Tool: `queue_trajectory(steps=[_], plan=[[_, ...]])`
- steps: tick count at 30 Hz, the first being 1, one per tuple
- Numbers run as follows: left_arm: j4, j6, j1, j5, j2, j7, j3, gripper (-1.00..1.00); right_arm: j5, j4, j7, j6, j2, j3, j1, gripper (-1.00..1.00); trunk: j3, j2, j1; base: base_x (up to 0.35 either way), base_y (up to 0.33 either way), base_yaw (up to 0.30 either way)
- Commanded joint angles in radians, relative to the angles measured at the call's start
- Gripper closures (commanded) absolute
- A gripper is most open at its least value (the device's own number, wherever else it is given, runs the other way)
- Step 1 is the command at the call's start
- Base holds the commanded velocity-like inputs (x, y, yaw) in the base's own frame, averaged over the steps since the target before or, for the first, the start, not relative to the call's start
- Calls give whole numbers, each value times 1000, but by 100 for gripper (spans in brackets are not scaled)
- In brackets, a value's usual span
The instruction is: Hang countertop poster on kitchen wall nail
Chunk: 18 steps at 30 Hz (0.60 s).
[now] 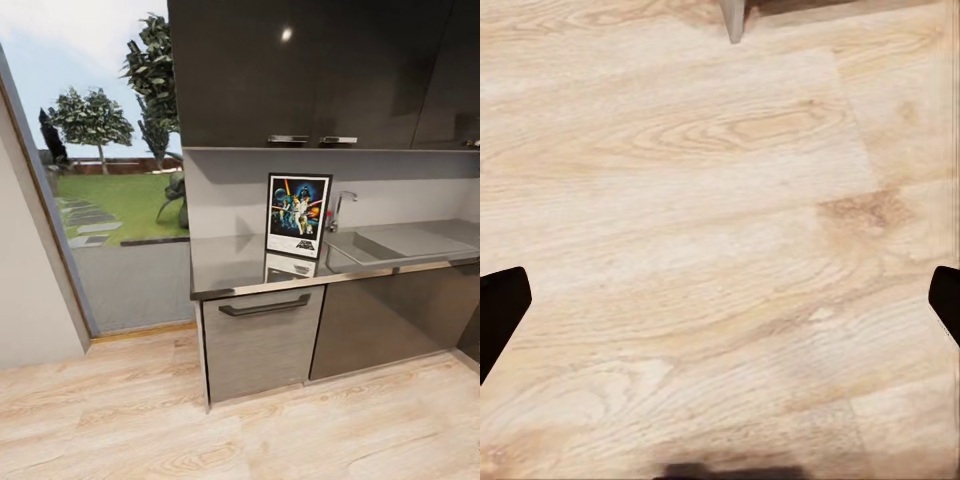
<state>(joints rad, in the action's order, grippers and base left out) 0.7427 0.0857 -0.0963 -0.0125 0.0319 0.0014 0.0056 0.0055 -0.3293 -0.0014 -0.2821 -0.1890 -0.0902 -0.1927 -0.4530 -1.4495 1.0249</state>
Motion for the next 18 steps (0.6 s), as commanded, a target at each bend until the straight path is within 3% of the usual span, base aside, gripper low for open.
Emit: queue_trajectory(steps=[1, 18], plan=[[1, 1, 0, -1, 0, 0, 1, -100, 1, 1, 0, -3, 0, -2, -1, -100, -1, 0, 0, 52, -296, 4], [2, 1, 0, 0, 0, 4, 5, -100, 0, 1, 0, -5, 0, -2, -1, -100, -1, 0, 0, 117, -299, 1]])
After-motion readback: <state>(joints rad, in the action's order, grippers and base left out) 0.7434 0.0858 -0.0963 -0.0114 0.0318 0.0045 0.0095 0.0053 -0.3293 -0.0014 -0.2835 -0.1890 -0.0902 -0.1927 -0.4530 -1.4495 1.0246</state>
